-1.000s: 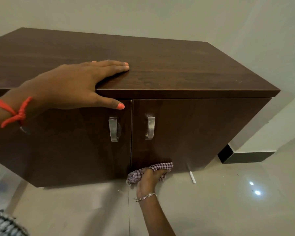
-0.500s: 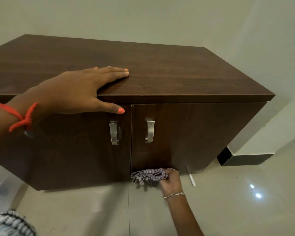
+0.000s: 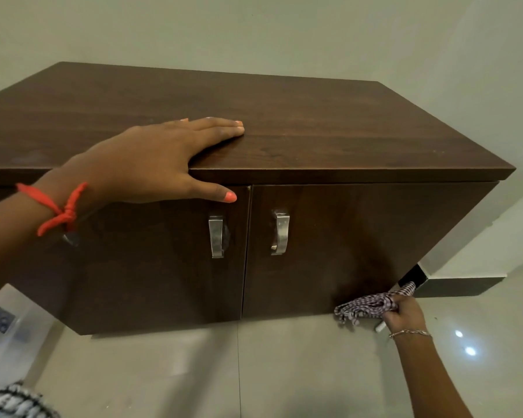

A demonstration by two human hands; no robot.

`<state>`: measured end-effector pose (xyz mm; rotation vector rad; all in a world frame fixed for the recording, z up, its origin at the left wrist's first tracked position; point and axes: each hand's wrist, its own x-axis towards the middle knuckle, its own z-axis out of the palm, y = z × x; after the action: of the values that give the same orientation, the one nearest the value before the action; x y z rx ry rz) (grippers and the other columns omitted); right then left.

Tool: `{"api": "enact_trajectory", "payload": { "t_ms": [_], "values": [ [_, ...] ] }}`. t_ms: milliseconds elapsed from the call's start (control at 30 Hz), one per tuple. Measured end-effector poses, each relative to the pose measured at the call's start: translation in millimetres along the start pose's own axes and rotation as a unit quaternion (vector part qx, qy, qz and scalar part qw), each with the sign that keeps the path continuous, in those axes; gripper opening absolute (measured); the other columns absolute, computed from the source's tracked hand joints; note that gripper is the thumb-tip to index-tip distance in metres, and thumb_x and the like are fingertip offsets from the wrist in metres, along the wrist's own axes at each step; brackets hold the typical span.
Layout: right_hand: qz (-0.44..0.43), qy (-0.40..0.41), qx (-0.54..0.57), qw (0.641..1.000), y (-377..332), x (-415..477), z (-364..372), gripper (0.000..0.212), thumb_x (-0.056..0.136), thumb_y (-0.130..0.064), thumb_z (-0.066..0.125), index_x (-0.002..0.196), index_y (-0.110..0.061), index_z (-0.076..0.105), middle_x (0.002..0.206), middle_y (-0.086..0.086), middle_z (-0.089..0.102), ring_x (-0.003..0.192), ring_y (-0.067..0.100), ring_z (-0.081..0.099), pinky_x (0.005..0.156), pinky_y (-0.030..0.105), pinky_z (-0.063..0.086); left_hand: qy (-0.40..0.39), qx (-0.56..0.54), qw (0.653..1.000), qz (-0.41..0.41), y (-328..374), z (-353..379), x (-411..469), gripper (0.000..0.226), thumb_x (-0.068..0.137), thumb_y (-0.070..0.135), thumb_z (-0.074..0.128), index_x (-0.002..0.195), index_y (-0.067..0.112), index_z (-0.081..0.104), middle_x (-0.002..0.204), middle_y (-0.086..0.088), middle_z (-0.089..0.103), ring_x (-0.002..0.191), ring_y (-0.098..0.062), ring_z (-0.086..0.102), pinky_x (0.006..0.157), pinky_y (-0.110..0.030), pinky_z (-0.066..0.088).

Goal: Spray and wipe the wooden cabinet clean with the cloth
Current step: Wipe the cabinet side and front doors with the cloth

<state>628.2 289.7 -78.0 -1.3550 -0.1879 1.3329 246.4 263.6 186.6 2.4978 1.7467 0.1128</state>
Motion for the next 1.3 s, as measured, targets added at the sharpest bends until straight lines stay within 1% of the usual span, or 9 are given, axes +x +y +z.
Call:
{"api": "enact_trajectory", "payload": {
  "t_ms": [100,233,467,667,933,1000,1067,1167,1300],
  "values": [
    [-0.041,0.061,-0.019,0.997,7.9,2.1,10.2,0.037,0.085,0.011,0.040,0.061,-0.017,0.046,0.080,0.012,0.050,0.056,0.007,0.048,0.063,0.020,0.040,-0.001,-0.003,1.000,0.001,0.9,-0.1,-0.5,0.098,0.049,0.088,0.025,0.137,0.055,-0.002,0.135,0.037,-0.002,0.140,-0.016,0.011,0.107,-0.046,0.024],
    [-0.079,0.093,0.007,0.992,19.1,-13.5,38.6,0.029,0.085,0.012,0.033,0.078,-0.013,0.044,0.073,0.003,0.043,0.060,0.014,0.044,0.042,0.016,0.045,0.000,-0.005,1.000,0.000,2.5,-0.9,-1.9,0.099,0.049,0.087,0.026,0.138,0.054,-0.001,0.134,0.036,-0.003,0.141,-0.016,0.010,0.108,-0.047,0.023],
    [-0.073,-0.001,0.106,0.992,30.1,-63.0,82.5,0.047,0.073,0.022,0.026,0.105,-0.006,0.045,0.075,0.007,0.044,0.066,0.020,0.047,0.056,0.032,0.051,-0.003,0.006,1.000,0.004,0.7,-0.8,-1.0,0.099,0.051,0.087,0.024,0.139,0.051,-0.002,0.135,0.036,-0.003,0.141,-0.019,0.011,0.107,-0.047,0.025],
    [-0.067,-0.073,0.104,0.990,27.0,-133.2,102.5,0.068,0.074,0.024,0.028,0.131,-0.010,0.042,0.107,0.011,0.054,0.085,0.023,0.054,0.072,0.035,0.050,-0.014,0.009,1.000,-0.007,3.2,-1.2,-0.7,0.095,0.062,0.087,0.035,0.140,0.048,-0.003,0.146,0.029,-0.001,0.141,-0.022,0.009,0.108,-0.047,0.023],
    [0.103,-0.194,0.197,0.955,27.5,-197.5,66.9,0.053,0.069,-0.005,0.058,0.121,0.000,0.049,0.106,0.021,0.066,0.088,0.038,0.067,0.057,0.044,0.058,-0.012,0.005,1.000,-0.014,10.3,-5.2,-5.6,0.091,0.068,0.072,0.042,0.143,0.042,0.001,0.152,0.021,0.003,0.141,-0.022,0.007,0.108,-0.045,0.022],
    [0.106,-0.211,0.208,0.949,27.9,-208.8,67.7,0.071,0.051,-0.007,0.079,0.116,0.002,0.051,0.098,0.021,0.070,0.082,0.034,0.070,0.058,0.045,0.058,-0.005,0.007,1.000,-0.011,12.0,-6.8,-7.3,0.088,0.074,0.067,0.048,0.144,0.039,0.002,0.153,0.019,0.004,0.141,-0.021,0.006,0.109,-0.043,0.020],
    [0.082,-0.188,0.133,0.970,25.5,-216.4,72.0,0.085,0.042,-0.005,0.086,0.118,-0.002,0.049,0.103,0.018,0.069,0.089,0.036,0.068,0.063,0.044,0.059,-0.002,-0.001,1.000,-0.007,12.2,-7.6,-8.6,0.087,0.076,0.064,0.051,0.144,0.038,0.003,0.153,0.018,0.004,0.141,-0.021,0.006,0.110,-0.042,0.018],
    [-0.041,-0.094,-0.062,0.993,14.9,-229.0,82.8,0.061,0.072,-0.002,0.067,0.129,-0.009,0.046,0.115,0.012,0.060,0.098,0.032,0.057,0.070,0.038,0.050,0.001,-0.011,1.000,-0.006,11.0,-8.2,-8.8,0.087,0.076,0.063,0.052,0.145,0.037,0.006,0.153,0.019,0.005,0.141,-0.022,0.006,0.110,-0.043,0.018],
    [-0.217,-0.042,-0.183,0.958,7.9,-261.6,104.0,0.053,0.081,-0.006,0.063,0.131,-0.015,0.048,0.125,0.009,0.057,0.107,0.028,0.055,0.088,0.046,0.049,0.008,-0.047,0.999,0.004,7.8,-8.2,-10.3,0.081,0.078,0.063,0.050,0.145,0.037,0.011,0.153,0.019,0.008,0.141,-0.020,0.008,0.110,-0.044,0.017]
  ]
}}
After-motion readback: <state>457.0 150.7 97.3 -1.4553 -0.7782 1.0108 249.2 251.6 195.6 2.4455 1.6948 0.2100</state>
